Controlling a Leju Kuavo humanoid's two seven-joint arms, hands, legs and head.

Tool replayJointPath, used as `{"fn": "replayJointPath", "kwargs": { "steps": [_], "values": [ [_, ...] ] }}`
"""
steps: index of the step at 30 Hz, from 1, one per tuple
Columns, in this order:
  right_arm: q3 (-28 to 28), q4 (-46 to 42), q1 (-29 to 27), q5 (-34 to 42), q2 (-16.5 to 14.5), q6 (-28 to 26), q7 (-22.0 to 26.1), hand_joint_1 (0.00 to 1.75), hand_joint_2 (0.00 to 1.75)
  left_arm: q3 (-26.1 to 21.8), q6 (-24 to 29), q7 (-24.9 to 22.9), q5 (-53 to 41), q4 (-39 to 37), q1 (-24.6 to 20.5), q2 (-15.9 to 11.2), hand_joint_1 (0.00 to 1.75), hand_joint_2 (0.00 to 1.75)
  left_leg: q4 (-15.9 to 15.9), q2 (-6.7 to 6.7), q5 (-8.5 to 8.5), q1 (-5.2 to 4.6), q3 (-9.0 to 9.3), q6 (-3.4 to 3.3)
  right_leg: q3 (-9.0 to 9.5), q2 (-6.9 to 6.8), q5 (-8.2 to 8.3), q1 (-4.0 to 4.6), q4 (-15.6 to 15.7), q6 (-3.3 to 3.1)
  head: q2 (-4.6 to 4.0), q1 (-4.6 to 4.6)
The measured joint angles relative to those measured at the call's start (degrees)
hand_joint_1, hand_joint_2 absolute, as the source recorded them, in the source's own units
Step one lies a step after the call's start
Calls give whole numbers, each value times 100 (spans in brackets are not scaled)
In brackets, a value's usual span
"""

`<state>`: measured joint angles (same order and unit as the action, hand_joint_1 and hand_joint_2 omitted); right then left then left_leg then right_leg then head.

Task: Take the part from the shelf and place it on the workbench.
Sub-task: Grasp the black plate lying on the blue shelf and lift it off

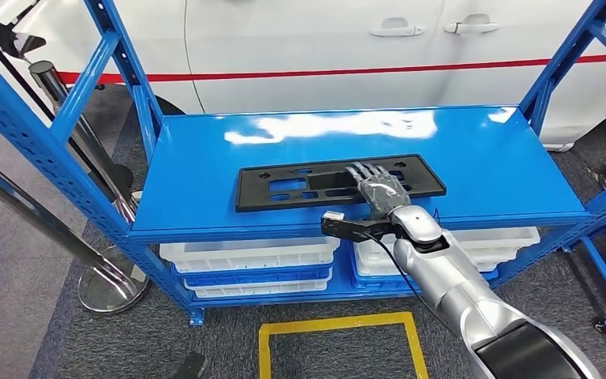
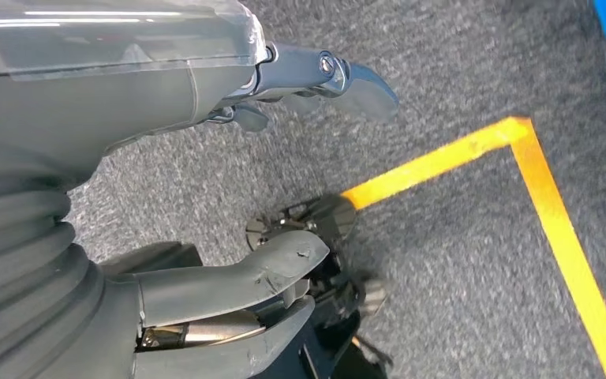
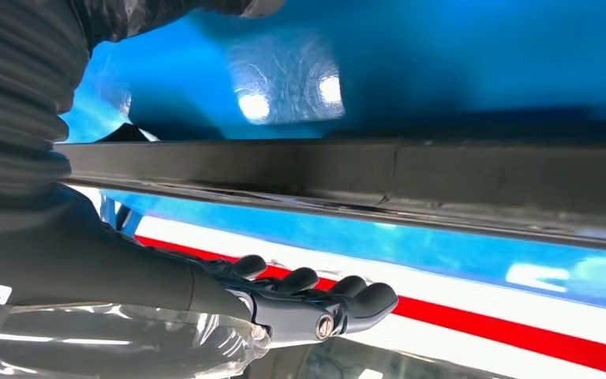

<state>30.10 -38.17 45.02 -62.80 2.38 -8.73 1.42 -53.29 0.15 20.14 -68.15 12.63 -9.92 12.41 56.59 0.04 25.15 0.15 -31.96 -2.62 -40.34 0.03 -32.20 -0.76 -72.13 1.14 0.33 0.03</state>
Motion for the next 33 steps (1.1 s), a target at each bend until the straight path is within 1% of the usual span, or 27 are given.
{"fn": "replayJointPath", "kwargs": {
  "steps": [1,2,3,4,5,6,7,10,11,12,14,15,16,17,18,19,20,21,22,25,26,27,28,30,31,32,33],
  "values": [
    [-24,-2,-16,-9,0,-16,-7,0,175,0,0,-2,-1,0,6,-1,0,175,6,-2,6,-4,0,-2,-71,0,6,-2,-137,2,0,-1],
    [-50,-6,-31,-18,0,-46,-16,0,175,1,-1,-5,-5,0,11,-2,0,175,15,-6,15,-4,5,-1,-43,-1,121,-4,-66,2,0,1],
    [-75,-12,-51,-25,0,-88,-27,0,175,4,-2,-6,-10,0,15,-2,0,175,28,-11,30,-2,15,9,89,-2,317,-7,220,-2,0,0],
    [-101,-22,-74,-32,0,-132,-38,0,175,10,-3,-7,-16,0,17,-2,0,175,49,-15,50,-1,21,25,264,-3,505,-10,605,-10,0,1],
    [-129,-35,-96,-37,-2,-168,-46,0,175,18,-5,-7,-22,0,16,-2,0,175,81,-19,75,-10,17,52,425,-3,635,-3,951,-21,0,1],
    [-151,-52,-109,-41,-4,-190,-54,0,175,25,-6,-7,-24,0,13,-2,0,175,105,-21,95,-19,9,79,528,0,696,1,1181,-41,0,-1],
    [-168,-66,-117,-43,-6,-201,-62,0,175,31,-7,-8,-24,0,12,-2,0,175,123,-21,111,-25,0,107,572,6,695,10,1286,-63,0,-1],
    [-205,-95,-126,-43,-10,-223,-80,0,175,38,-8,-9,-26,0,11,-2,0,175,152,-19,152,-11,7,189,595,17,690,29,1315,-157,0,-1],
    [-213,-101,-128,-43,-11,-225,-81,0,175,39,-9,-9,-27,0,10,-2,0,175,237,-18,218,-4,-24,220,608,13,698,24,1331,-190,0,-2],
    [-218,-109,-130,-43,-13,-223,-81,0,175,40,-9,-9,-28,0,8,-2,0,175,424,-18,339,4,-106,247,617,7,708,15,1347,-220,0,-2],
    [-235,-123,-145,-49,-14,-214,-81,0,175,43,-8,-14,-28,0,10,-2,0,175,1097,-16,688,20,-425,289,616,-3,714,15,1354,-253,0,-3],
    [-252,-127,-161,-66,-13,-213,-81,0,175,43,-8,-17,-28,0,17,-2,0,175,1445,-16,820,26,-593,302,612,-6,713,21,1353,-261,0,-3],
    [-274,-130,-177,-91,-13,-214,-81,0,175,44,-7,-21,-27,0,27,-2,0,175,1662,-16,863,30,-700,307,611,-7,713,27,1352,-263,0,-3],
    [-296,-132,-191,-122,-13,-217,-81,0,175,44,-4,-23,-26,0,36,-2,0,175,1659,-16,789,31,-700,302,613,-5,712,31,1351,-264,0,-3],
    [-315,-135,-198,-151,-13,-219,-81,0,175,44,-2,-24,-25,0,41,-3,0,175,1454,-16,629,31,-600,287,619,-2,712,35,1350,-264,0,-3],
    [-333,-139,-200,-172,-13,-219,-80,0,175,44,1,-25,-24,0,40,-4,0,175,1081,-16,419,28,-413,259,627,0,712,38,1350,-263,0,-3],
    [-350,-143,-200,-183,-13,-218,-79,0,175,45,3,-26,-23,0,33,-7,0,175,683,-15,264,15,-219,228,632,1,711,48,1348,-253,0,-3],
    [-370,-146,-200,-188,-8,-218,-74,0,175,47,4,-27,-22,0,24,-9,0,175,375,-13,169,1,-70,200,630,0,713,55,1346,-234,0,-2],
    [-394,-148,-201,-189,1,-218,-67,0,175,50,4,-29,-22,0,19,-10,0,175,181,-11,129,-16,20,173,626,-2,718,58,1347,-206,0,-2],
    [-470,-144,-210,-188,36,-225,-43,0,175,58,4,-36,-23,0,38,-10,0,175,60,-7,94,-33,54,103,621,-3,739,44,1360,-108,0,-2],
    [-492,-141,-217,-189,55,-233,-39,0,175,63,4,-38,-25,0,43,-10,0,175,23,-1,61,-23,63,73,600,-2,694,40,1311,-80,0,-1],
    [-510,-136,-223,-191,73,-242,-37,0,175,69,4,-39,-26,0,42,-9,0,175,-13,8,29,-9,67,37,537,0,589,39,1172,-55,0,0],
    [-526,-131,-233,-194,91,-251,-37,0,175,75,4,-39,-28,0,39,-9,0,175,-34,18,6,-1,63,12,422,1,425,35,921,-36,0,1],
    [-564,-125,-261,-196,113,-258,-36,0,175,82,4,-40,-28,0,40,-9,0,175,-34,22,-3,-8,37,-16,91,2,72,24,212,-1,0,2],
    [-583,-123,-277,-196,122,-260,-33,0,175,84,4,-40,-28,0,46,-9,0,175,-28,22,-2,-8,30,-16,-29,1,-1,13,-51,16,0,2],
    [-598,-122,-288,-196,130,-261,-31,0,175,84,4,-41,-28,0,52,-9,0,175,-18,21,2,-5,27,-13,-65,0,32,-2,-135,31,0,2],
    [-606,-121,-292,-196,136,-261,-29,0,175,85,4,-42,-29,0,57,-9,0,175,-2,17,11,0,27,-4,6,-2,167,-21,0,44,0,3]
  ]
}}
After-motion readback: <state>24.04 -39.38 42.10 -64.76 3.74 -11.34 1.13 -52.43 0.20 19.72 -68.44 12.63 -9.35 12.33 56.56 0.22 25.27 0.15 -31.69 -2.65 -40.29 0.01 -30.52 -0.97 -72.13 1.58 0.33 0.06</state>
